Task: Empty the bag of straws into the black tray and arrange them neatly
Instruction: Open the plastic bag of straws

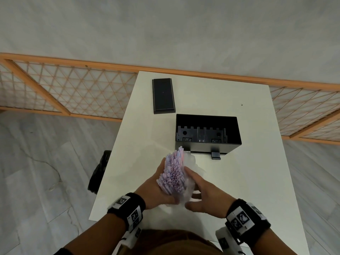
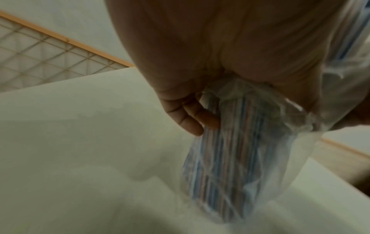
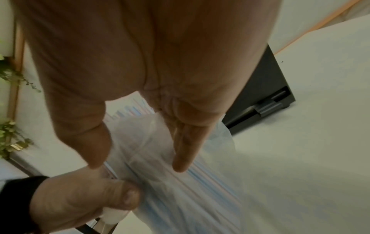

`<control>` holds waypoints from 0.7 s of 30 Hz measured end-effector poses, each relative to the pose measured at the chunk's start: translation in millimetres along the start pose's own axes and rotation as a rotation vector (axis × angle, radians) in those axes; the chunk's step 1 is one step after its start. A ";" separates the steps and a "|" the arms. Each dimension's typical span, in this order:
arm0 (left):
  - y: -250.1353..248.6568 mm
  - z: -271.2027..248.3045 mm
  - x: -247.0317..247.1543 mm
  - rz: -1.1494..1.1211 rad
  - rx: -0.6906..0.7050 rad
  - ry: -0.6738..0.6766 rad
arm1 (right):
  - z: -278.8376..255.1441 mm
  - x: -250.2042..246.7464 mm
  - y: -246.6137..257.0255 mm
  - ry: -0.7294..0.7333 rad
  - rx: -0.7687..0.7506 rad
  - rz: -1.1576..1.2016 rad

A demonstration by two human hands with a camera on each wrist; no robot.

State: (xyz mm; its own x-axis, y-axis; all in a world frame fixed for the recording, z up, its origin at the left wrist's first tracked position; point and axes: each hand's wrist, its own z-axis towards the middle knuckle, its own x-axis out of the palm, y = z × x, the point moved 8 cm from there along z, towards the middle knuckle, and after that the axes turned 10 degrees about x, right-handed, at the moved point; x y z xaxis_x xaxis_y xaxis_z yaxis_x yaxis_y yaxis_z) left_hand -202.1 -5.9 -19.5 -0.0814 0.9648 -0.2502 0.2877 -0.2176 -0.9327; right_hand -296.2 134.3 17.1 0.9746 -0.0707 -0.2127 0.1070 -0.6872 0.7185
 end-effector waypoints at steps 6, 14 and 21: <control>8.3 -13.2 13.3 0.171 -0.003 0.054 | 27.9 8.6 -20.4 -0.069 0.051 -0.064; 10.4 -12.5 6.2 0.210 0.057 -0.064 | 38.3 2.7 -30.7 -0.163 0.058 -0.090; 13.1 -12.2 11.5 0.202 -0.023 0.027 | 27.3 12.4 -14.2 -0.124 -0.077 0.014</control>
State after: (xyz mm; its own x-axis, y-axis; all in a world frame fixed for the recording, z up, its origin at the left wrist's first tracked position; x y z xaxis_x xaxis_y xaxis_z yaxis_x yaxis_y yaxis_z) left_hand -187.7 4.1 -31.4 0.0059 0.9058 -0.4237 0.3177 -0.4035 -0.8580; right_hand -291.0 123.4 -13.8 0.9447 -0.1720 -0.2792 0.1130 -0.6286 0.7694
